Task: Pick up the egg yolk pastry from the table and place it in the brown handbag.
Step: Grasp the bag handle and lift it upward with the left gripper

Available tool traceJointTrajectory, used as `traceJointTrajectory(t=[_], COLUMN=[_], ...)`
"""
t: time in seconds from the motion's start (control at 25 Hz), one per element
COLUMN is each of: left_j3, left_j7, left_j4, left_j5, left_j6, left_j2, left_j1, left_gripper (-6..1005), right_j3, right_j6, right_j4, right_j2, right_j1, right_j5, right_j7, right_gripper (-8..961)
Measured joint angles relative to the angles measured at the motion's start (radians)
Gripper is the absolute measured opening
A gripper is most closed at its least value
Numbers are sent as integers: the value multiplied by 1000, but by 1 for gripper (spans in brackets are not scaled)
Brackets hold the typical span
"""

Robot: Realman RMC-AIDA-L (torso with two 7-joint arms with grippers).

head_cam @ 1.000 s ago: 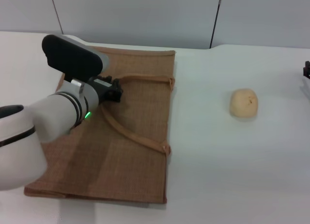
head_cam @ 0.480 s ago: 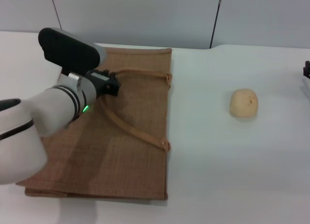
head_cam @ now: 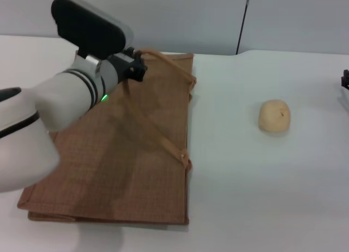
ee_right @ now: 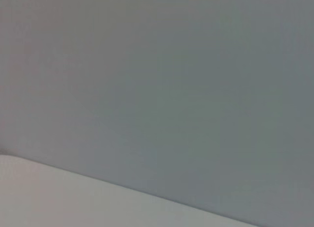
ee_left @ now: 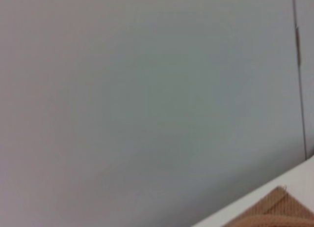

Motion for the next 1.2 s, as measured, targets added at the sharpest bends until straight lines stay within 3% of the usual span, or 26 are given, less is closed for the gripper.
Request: traceJointTrajectory(t=[0.12, 0.28, 0.48, 0.8, 0.88, 1.2], left_j3=[-5, -12, -18, -52, -72, -110], left_j7=[74, 168, 204, 248, 278, 320], left_j4=[64, 154, 272, 411, 491, 601], left_j5=[-64, -178, -187, -190, -190, -192], left_j6=[26, 58, 162, 205, 257, 325], left_j2=[13, 55, 84, 92, 89, 79], left_j1=[10, 16, 20, 42, 50, 57], left_gripper=[114, 113, 113, 112, 112, 111], right_j3=[0, -4, -12, -12, -12, -13], right_j6=[1, 1, 1, 12, 12, 29], right_j4=[0, 0, 0, 2, 2, 13], right_j2=[2, 4, 5, 5, 5, 8], right_j1=[2, 4, 6, 8, 10, 30], right_j5=[0, -1, -7, -8, -7, -7], right_j7=[1, 28, 63, 64, 64, 85], right_gripper=[886, 886, 886, 884, 884, 885])
